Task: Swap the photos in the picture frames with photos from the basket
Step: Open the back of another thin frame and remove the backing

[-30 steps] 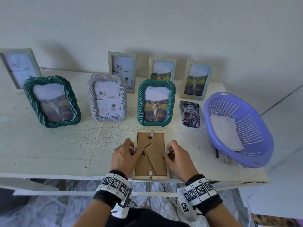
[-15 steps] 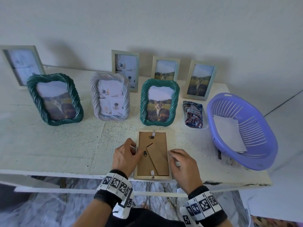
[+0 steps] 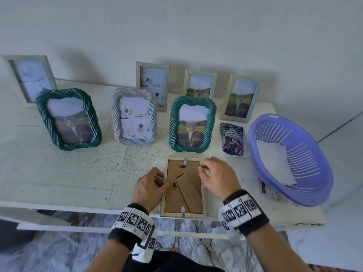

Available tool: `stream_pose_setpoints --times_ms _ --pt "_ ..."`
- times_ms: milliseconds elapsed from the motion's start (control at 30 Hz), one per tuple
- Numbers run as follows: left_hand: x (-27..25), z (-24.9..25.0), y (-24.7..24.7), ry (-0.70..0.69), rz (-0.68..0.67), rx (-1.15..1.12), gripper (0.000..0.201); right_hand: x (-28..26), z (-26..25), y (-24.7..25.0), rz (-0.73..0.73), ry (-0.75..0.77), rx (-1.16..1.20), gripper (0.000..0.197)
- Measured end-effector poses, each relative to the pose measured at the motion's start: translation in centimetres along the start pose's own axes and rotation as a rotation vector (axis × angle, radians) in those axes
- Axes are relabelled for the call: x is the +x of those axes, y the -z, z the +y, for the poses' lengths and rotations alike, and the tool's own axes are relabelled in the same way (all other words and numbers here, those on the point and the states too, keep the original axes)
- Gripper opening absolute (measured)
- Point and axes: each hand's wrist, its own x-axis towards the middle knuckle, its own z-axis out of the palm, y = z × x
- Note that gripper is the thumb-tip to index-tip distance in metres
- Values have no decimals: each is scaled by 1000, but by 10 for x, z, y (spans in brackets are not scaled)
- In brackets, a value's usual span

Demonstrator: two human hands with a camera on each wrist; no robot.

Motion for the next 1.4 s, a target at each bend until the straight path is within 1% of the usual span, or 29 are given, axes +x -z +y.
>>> stream_pose_setpoints --times_ms 67,133,233,333,467,567,700,1000,1100,1167,1233,1267,1333,1400 --pt "-1 -2 2 -7 -15 -10 19 22 0 4 -29 31 -4 13" --pt "-3 -3 3 -7 -28 -10 18 38 1 5 -111 84 -35 20" --pt "-5 -5 4 -4 -48 -27 18 52 2 6 -284 153 -77 32" --pt "-5 -5 4 -4 -45 -29 19 58 3 2 -339 204 -143 31" --pt "-5 -5 3 -10 -38 -30 20 64 2 -2 -331 267 -231 26" --pt "-5 -4 4 -6 -37 -24 20 68 3 -4 -311 323 -282 28" --pt "-5 -4 4 -1 -36 -33 20 69 -1 -6 -291 351 -311 31" --pt "-3 -5 4 16 -51 -59 19 72 -12 -4 -297 255 -352 29" --pt "-4 -5 6 31 -57 -100 19 70 -15 -3 -329 210 -355 27" --pt "-4 -6 7 33 -64 -121 20 63 -15 1 -353 170 -306 24" --pt "-6 -9 7 18 -79 -129 24 49 -15 6 -314 153 -260 30" --pt "-8 -11 8 9 -90 -139 26 39 -16 8 -267 162 -239 30" --pt "-9 -14 8 -5 -115 -161 31 13 -20 11 -188 210 -144 22" --pt "-9 -15 9 -10 -130 -176 32 -16 -26 9 -199 250 -46 16"
